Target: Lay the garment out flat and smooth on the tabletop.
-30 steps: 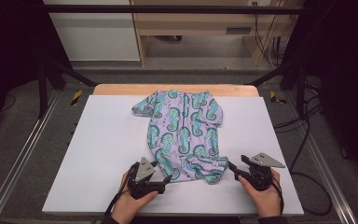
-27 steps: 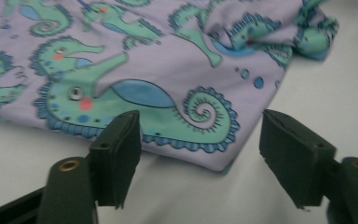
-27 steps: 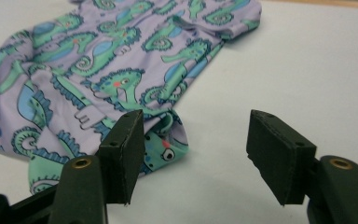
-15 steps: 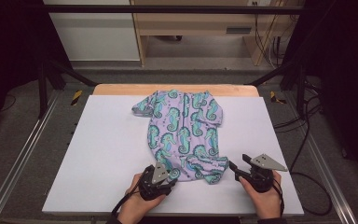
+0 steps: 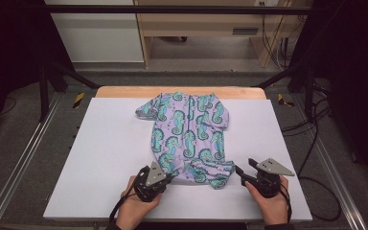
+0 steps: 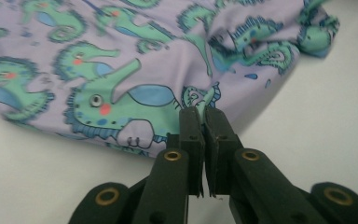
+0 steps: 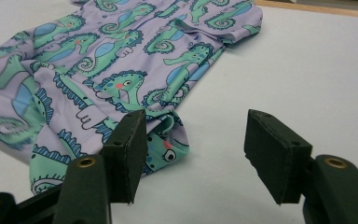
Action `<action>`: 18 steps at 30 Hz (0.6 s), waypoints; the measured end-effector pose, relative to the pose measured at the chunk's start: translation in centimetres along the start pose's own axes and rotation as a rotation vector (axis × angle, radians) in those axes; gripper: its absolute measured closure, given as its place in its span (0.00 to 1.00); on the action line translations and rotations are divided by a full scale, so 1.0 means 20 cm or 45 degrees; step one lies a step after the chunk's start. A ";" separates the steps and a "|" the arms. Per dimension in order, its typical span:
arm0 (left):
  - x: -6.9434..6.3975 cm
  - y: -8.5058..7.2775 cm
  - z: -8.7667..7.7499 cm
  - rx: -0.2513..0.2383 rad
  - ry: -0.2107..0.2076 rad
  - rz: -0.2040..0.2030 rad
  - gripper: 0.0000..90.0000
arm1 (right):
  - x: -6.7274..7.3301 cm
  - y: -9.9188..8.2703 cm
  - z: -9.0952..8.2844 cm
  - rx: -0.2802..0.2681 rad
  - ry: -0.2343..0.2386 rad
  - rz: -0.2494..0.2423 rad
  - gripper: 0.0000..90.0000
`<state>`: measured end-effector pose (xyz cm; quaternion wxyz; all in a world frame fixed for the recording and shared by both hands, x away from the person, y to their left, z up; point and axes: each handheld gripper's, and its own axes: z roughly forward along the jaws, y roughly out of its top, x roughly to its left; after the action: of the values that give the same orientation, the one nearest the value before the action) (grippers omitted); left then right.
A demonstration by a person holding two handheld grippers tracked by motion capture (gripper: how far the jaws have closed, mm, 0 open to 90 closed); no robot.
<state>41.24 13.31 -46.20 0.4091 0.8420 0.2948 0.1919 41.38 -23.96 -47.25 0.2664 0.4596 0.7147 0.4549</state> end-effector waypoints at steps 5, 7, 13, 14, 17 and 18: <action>0.09 -0.01 -0.08 -0.038 0.064 -0.050 0.97 | 0.02 0.01 0.00 -0.006 0.010 -0.028 0.45; 0.13 -0.02 -0.09 -0.040 0.085 -0.075 0.97 | 0.04 0.02 0.00 -0.013 0.028 -0.052 0.45; 0.24 -0.06 -0.14 -0.041 0.158 -0.118 0.97 | 0.11 0.03 0.02 -0.002 0.085 -0.108 0.45; 0.25 -0.07 -0.14 -0.039 0.163 -0.126 0.97 | 0.11 0.02 0.02 0.002 0.086 -0.116 0.45; 0.29 -0.09 -0.16 -0.028 0.168 -0.141 0.97 | 0.11 0.02 0.03 0.009 0.090 -0.118 0.45; 0.30 -0.09 -0.16 -0.021 0.165 -0.147 0.97 | 0.11 0.02 0.03 0.010 0.093 -0.114 0.46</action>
<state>43.21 19.96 -45.24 0.4064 0.8061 0.3670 0.2246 41.03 -21.68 -46.99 0.2587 0.4112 0.7456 0.4562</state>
